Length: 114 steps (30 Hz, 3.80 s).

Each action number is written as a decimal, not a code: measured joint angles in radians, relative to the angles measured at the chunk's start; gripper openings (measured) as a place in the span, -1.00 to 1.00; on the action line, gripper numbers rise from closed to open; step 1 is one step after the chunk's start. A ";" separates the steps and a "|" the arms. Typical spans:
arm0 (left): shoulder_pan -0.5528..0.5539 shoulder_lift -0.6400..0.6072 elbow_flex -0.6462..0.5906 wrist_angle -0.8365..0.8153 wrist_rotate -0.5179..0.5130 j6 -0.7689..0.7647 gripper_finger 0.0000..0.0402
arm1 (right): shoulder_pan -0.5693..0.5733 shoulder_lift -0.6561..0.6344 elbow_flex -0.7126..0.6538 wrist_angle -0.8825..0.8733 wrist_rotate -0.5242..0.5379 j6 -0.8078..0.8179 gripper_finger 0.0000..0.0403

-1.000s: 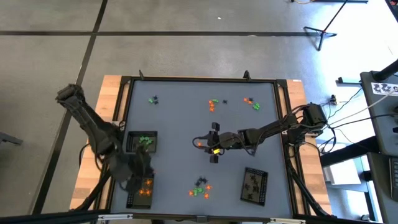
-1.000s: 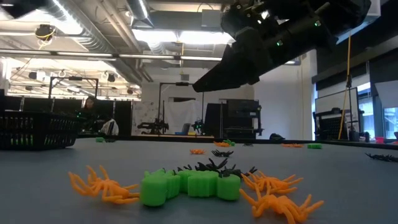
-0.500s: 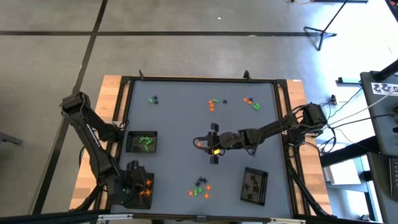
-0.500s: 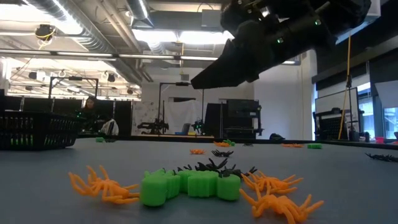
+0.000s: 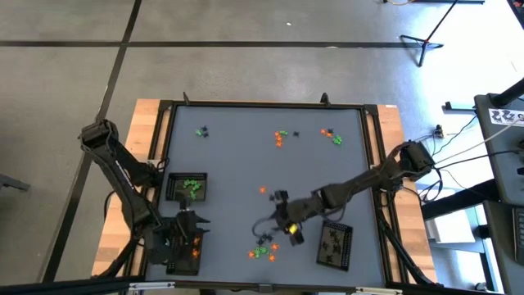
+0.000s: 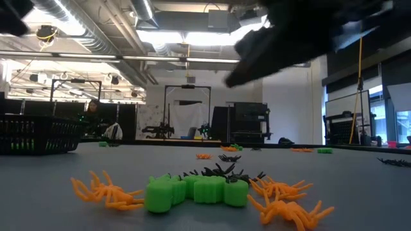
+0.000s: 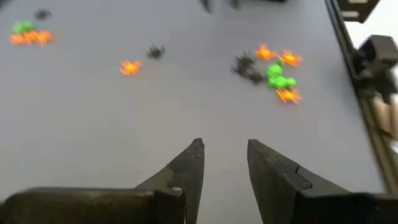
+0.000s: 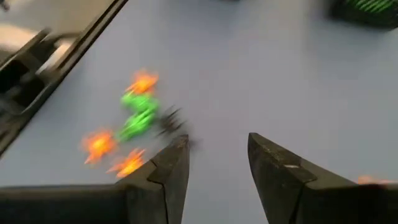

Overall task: Sort Halloween decoration
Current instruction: Put the orange spider toy into the bottom left black bin

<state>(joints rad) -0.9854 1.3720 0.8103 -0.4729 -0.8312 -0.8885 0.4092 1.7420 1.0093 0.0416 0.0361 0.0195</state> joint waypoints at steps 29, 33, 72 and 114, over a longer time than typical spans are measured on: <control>0.423 0.000 -0.404 1.306 0.475 0.663 -0.52 | 0.154 0.195 -0.003 0.081 0.009 0.265 -0.19; 0.423 0.000 -0.404 1.306 0.473 0.665 -0.52 | 0.153 0.194 -0.003 0.086 0.025 0.264 -0.19; 0.451 0.000 -0.403 1.293 0.279 0.549 -0.52 | 0.141 0.045 0.005 -0.113 0.575 0.146 -0.99; 0.745 0.273 -0.250 1.314 0.432 0.296 -0.28 | -0.058 0.045 0.064 0.061 0.627 -0.025 -1.00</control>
<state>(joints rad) -0.2405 1.6451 0.5598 0.8410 -0.3992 -0.5926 0.3511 1.7870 1.0733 0.1029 0.6632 -0.0051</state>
